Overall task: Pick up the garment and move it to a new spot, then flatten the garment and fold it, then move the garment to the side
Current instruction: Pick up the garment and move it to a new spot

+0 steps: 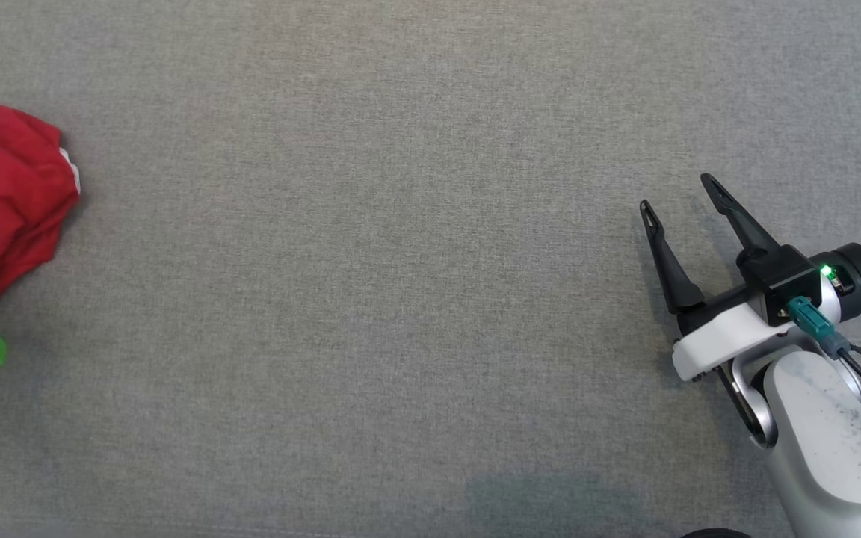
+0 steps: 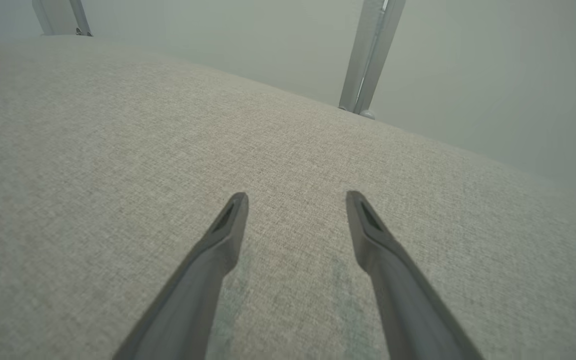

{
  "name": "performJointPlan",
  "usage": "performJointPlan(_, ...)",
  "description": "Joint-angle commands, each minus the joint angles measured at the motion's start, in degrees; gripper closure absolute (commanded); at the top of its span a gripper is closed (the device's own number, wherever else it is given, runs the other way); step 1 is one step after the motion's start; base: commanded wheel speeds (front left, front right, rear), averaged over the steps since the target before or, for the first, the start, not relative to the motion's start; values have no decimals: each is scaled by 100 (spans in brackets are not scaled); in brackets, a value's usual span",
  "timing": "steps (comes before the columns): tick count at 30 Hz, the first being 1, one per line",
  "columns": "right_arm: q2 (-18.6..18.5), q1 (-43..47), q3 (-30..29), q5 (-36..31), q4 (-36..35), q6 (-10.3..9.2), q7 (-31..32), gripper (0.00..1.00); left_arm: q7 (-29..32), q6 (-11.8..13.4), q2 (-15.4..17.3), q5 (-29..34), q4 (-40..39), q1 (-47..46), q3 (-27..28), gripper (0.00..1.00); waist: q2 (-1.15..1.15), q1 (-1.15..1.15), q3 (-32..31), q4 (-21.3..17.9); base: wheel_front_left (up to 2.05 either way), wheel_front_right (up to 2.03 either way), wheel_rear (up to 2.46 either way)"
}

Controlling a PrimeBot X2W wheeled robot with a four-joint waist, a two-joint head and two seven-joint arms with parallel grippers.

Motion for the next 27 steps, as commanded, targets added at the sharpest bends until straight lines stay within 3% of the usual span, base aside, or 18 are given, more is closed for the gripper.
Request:
performJointPlan(1, 9, -49, -15, 3, -3, -9, -1, 0, 39, -12, 79, -61, 89, -126, -32, 100, 0, -1, 14, -87, 0, 0, 0)
performJointPlan(7, 243, -3, -55, 76, 189, -9, -27, 0, -245, -2, 408, 149, 127, -495, -328, 100, 0, -1, -353, -210, 0, 0, 0)
performJointPlan(15, 631, 268, -123, 216, 318, -9, -34, 0, -559, -2, 731, 597, -762, -1184, -967, 100, 0, -1, -1135, -492, 0, 0, 0)
performJointPlan(21, 806, 614, -298, 330, 319, -9, -32, 0, -592, -2, 454, 809, -1510, -1526, -1604, 100, 0, -1, -1676, -849, 0, 0, 0)
performJointPlan(27, 928, 889, -412, 333, 272, -9, -32, 0, -653, -2, -373, 755, -2072, -1084, -2182, 100, 0, -1, -2012, -1290, 0, 0, 0)
